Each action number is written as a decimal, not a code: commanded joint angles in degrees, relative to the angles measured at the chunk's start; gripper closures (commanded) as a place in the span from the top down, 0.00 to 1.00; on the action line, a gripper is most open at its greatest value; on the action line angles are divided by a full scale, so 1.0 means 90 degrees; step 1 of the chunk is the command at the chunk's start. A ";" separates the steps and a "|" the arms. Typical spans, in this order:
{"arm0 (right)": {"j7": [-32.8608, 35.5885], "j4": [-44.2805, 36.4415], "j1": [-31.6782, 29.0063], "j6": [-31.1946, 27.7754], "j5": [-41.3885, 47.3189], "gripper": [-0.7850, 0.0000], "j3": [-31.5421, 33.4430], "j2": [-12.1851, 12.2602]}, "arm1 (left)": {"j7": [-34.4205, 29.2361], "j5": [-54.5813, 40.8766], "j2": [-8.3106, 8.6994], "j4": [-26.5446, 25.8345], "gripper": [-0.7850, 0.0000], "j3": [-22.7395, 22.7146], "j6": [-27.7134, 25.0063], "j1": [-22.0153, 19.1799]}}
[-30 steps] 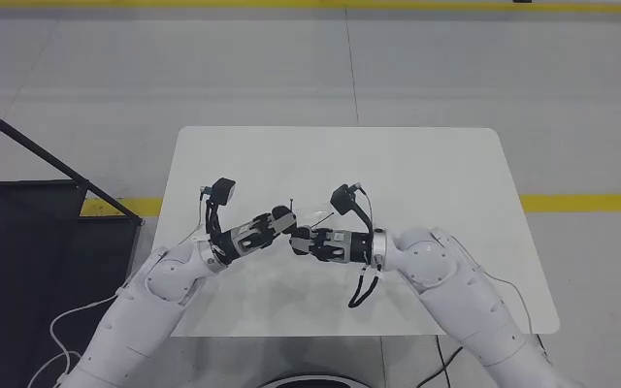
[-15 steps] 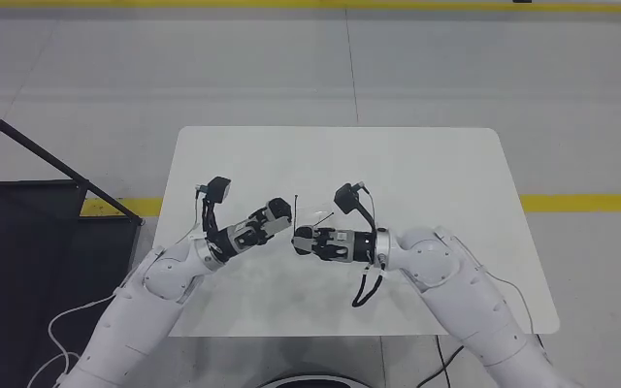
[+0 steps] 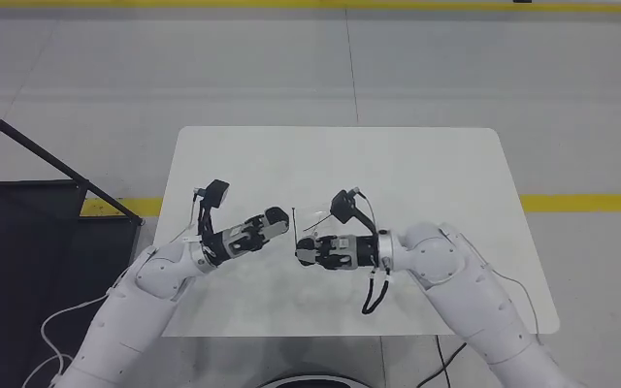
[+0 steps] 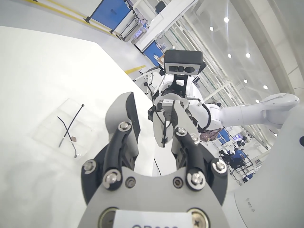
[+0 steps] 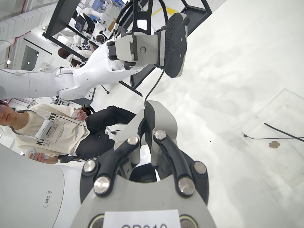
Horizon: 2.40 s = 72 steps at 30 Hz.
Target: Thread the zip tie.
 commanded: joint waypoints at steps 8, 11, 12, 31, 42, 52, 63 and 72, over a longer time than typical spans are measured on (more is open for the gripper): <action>0.0097 -0.0084 0.0002 0.0040 -0.0130 0.00 -0.0042 0.0012 | -0.0110 -0.0015 -0.0050 0.0103 0.42 0.0208 0.0055 -0.0152; 0.0087 -0.0082 0.0009 0.0067 -0.0141 0.00 -0.0050 0.0011 | -0.0129 -0.0025 -0.0059 0.0131 0.39 0.0236 0.0054 -0.0180; 0.0080 -0.0082 0.0009 0.0069 -0.0138 0.00 -0.0050 0.0011 | -0.0131 -0.0028 -0.0060 0.0137 0.38 0.0239 0.0052 -0.0184; 0.0050 -0.0013 0.0067 0.0164 -0.0120 0.00 -0.0091 0.0003 | -0.0335 -0.0184 -0.0082 0.0230 0.27 0.0316 0.0093 -0.0257; 0.0068 0.0033 0.0095 0.0175 -0.0085 0.00 -0.0119 -0.0004 | -0.0362 -0.0211 -0.0094 0.0261 0.04 0.0326 0.0090 -0.0278; 0.0097 0.0045 0.0116 0.0210 -0.0068 0.00 -0.0138 -0.0007 | -0.0336 -0.0198 -0.0102 0.0280 0.00 0.0312 0.0064 -0.0276; 0.0153 0.0048 0.0149 0.0246 -0.0071 0.00 -0.0172 -0.0012 | -0.0311 -0.0188 -0.0110 0.0272 0.31 0.0300 0.0046 -0.0255; 0.0157 0.0051 0.0156 0.0248 -0.0067 0.00 -0.0175 -0.0011 | -0.0315 -0.0207 -0.0116 0.0276 0.30 0.0296 0.0057 -0.0258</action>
